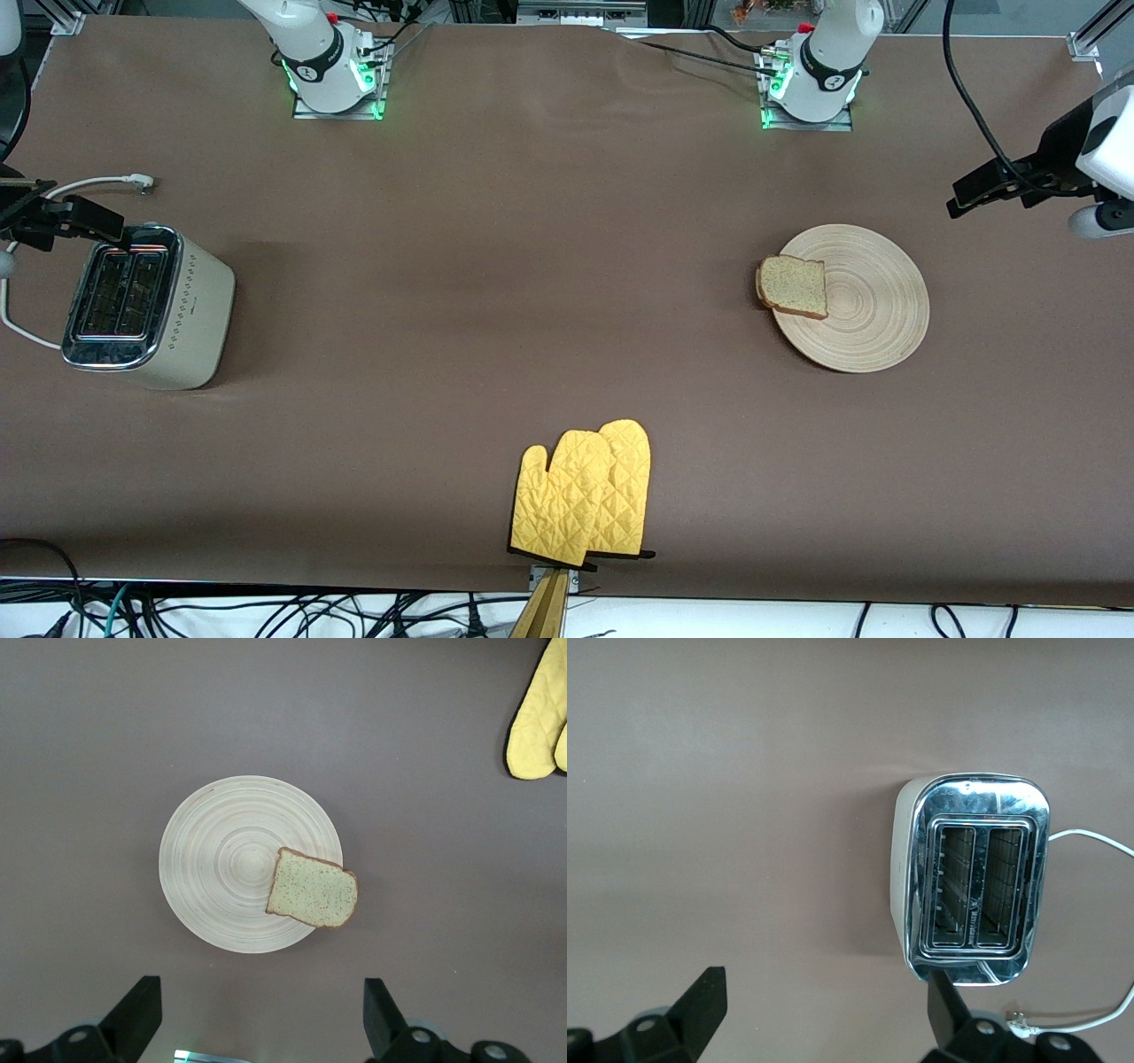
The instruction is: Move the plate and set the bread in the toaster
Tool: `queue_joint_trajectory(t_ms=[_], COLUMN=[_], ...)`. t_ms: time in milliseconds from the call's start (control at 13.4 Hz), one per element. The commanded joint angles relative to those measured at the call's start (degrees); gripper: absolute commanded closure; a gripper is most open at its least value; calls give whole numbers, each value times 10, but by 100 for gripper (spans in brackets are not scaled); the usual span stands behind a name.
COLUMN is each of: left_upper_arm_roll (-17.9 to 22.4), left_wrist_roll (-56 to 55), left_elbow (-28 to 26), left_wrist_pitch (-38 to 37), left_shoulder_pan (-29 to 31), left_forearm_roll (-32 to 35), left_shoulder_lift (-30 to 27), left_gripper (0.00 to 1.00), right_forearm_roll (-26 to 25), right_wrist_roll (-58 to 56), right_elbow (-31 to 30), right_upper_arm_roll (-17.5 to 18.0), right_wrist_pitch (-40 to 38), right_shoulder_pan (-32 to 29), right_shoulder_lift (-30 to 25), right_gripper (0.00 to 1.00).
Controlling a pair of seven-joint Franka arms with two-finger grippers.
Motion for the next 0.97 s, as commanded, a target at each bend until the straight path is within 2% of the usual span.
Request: queue_joint_trajectory(t_ms=[0,671,895], left_upper_arm_roll=[-2,0,1], left_wrist_roll=[-4,-1,47], left_elbow=[26,30,31], left_wrist_pitch=[-12,-12,-12], left_shoulder_pan=[0,4,4], left_forearm_roll=[18,19,30], left_shoulder_lift=[11,11,11], left_gripper=[0,0,0], right_forearm_roll=[0,0,1], right_wrist_roll=[1,1,1], right_elbow=[13,12,13], right_upper_arm_roll=[2,0,-1], right_wrist_pitch=[-11,-12,-11], right_shoulder_pan=[-4,-5,-6], right_shoulder_lift=[4,4,7], right_gripper=[0,0,0])
